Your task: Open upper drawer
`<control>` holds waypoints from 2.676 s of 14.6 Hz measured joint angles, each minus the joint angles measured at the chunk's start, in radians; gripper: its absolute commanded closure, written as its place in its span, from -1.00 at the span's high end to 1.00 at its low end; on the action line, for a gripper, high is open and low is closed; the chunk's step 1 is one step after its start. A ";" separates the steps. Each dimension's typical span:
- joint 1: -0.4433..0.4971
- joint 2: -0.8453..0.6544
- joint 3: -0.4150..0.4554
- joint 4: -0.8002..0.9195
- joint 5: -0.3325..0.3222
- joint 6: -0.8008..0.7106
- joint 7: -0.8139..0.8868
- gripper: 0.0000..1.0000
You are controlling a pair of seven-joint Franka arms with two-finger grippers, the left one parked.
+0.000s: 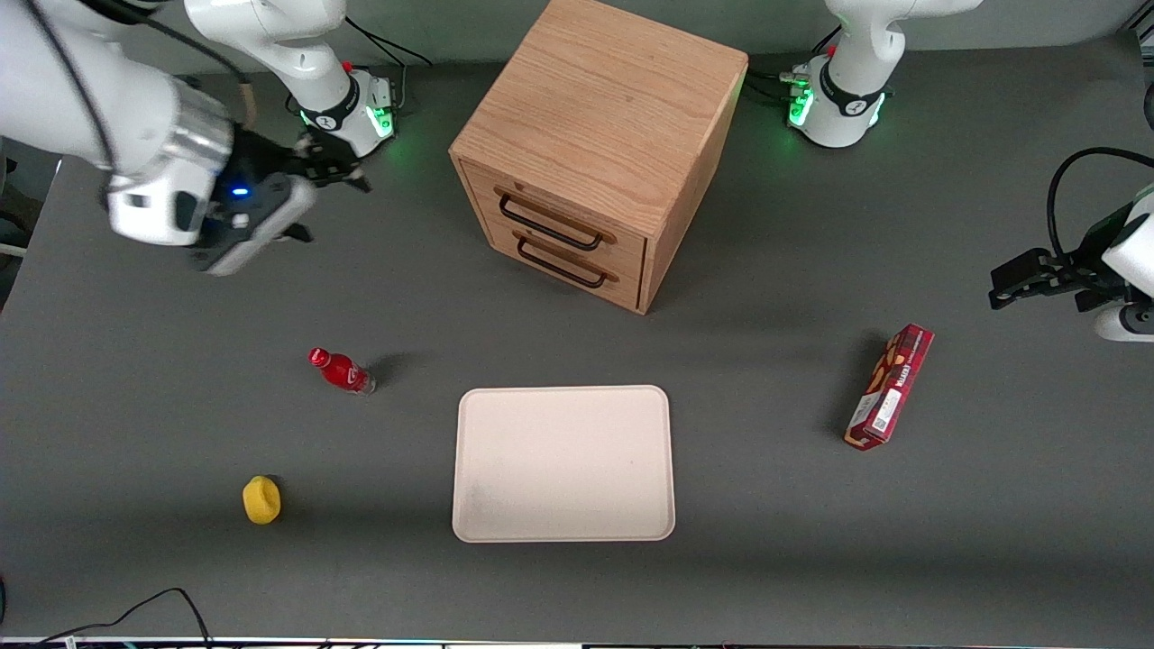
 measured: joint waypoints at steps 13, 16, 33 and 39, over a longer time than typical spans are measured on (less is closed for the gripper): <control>0.008 0.344 0.246 -0.024 0.020 0.218 -0.434 1.00; 0.013 0.349 0.272 -0.089 0.020 0.295 -0.431 1.00; 0.011 0.376 0.294 -0.197 0.015 0.441 -0.370 1.00; -0.001 0.485 0.235 -0.038 -0.061 0.428 -0.368 1.00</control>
